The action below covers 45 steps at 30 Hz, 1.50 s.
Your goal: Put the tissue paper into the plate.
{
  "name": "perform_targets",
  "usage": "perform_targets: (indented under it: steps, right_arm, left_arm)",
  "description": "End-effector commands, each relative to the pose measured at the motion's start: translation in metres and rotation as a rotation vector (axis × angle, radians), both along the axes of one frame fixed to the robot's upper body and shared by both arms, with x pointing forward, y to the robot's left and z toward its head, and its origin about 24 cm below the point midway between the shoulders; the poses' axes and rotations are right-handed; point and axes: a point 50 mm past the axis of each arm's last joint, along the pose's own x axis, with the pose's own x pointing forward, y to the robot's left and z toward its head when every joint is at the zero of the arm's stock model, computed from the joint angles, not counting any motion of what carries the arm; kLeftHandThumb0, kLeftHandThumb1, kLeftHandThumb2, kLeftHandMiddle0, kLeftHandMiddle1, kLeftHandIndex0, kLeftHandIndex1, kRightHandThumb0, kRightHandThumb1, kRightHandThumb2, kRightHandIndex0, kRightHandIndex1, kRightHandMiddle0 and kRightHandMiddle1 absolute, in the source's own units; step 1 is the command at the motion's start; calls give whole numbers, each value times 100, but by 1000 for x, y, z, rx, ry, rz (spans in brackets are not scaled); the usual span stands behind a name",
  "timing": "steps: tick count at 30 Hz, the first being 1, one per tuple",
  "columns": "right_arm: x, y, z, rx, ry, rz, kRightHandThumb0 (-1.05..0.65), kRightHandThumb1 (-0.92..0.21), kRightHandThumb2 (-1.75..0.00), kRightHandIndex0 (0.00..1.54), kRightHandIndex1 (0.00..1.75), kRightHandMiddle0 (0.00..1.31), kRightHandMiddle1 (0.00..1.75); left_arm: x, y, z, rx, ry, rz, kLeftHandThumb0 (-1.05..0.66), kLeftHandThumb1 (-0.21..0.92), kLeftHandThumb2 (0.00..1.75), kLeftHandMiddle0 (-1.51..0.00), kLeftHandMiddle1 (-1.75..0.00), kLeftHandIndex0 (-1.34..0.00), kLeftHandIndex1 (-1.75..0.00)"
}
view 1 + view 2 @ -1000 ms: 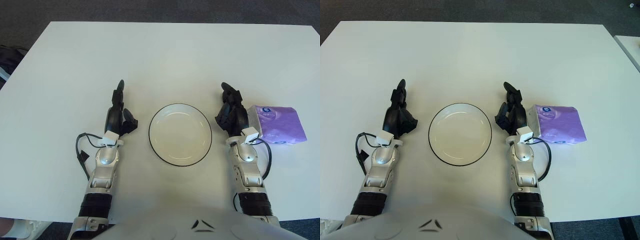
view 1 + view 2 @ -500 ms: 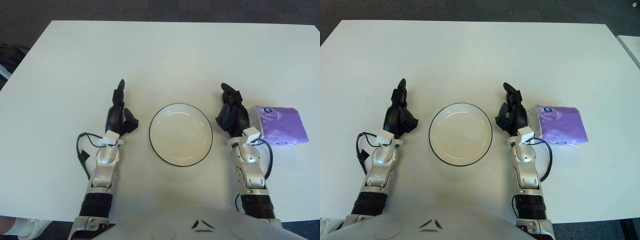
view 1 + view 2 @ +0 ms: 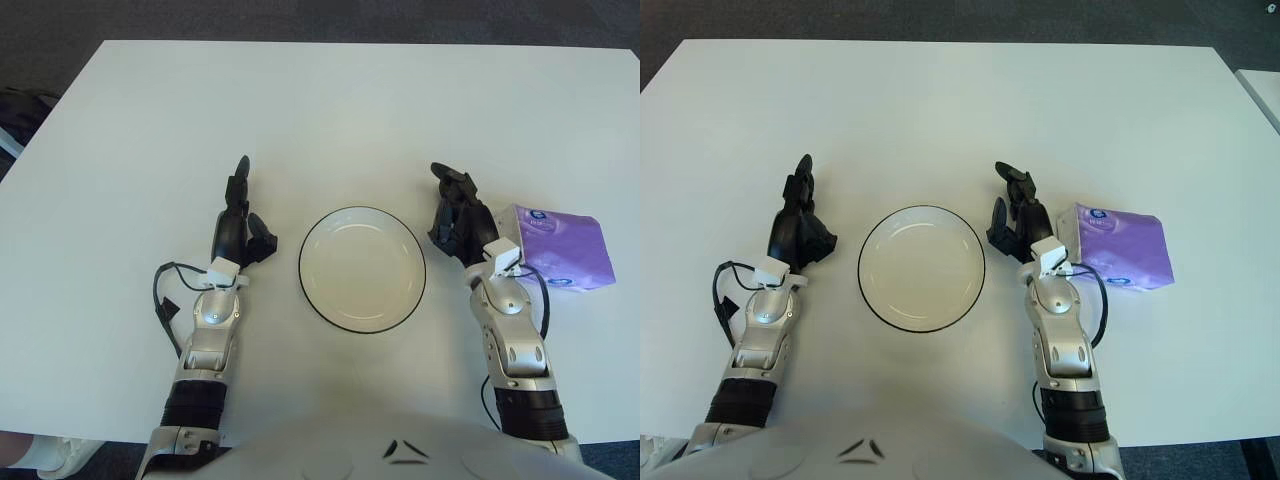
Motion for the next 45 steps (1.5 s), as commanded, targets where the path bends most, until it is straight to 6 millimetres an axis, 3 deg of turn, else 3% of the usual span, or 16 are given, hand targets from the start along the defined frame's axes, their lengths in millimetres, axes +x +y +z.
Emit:
perform_targets:
  steps: [1, 14, 33, 39, 45]
  right_arm:
    - [-1, -1, 22, -23, -117, 3, -65, -92, -97, 29, 0, 0, 58]
    - [1, -24, 75, -159, -383, -26, -54, -92, -96, 31, 1, 0, 65]
    - [12, -60, 118, -424, -522, -187, -51, -92, -89, 33, 2, 0, 82]
    - [-17, -69, 147, -675, -567, -298, -59, -92, -86, 33, 2, 0, 87]
    - [-47, -88, 172, -926, -493, -416, -71, -92, -86, 30, 0, 0, 83]
  left_arm:
    - [-11, 1, -26, -4, 140, 17, -98, 92, 131, -5, 0, 0, -14]
    - [-7, -3, -26, -13, 144, 14, -97, 92, 132, -7, -1, 0, -22]
    - [-4, -7, -31, -37, 144, 7, -98, 92, 132, -6, 0, 0, -20]
    - [-3, -9, -32, -49, 154, -3, -97, 92, 132, -6, 0, 0, -19]
    - [-2, -10, -33, -47, 157, 4, -97, 92, 132, -5, 0, 0, -17]
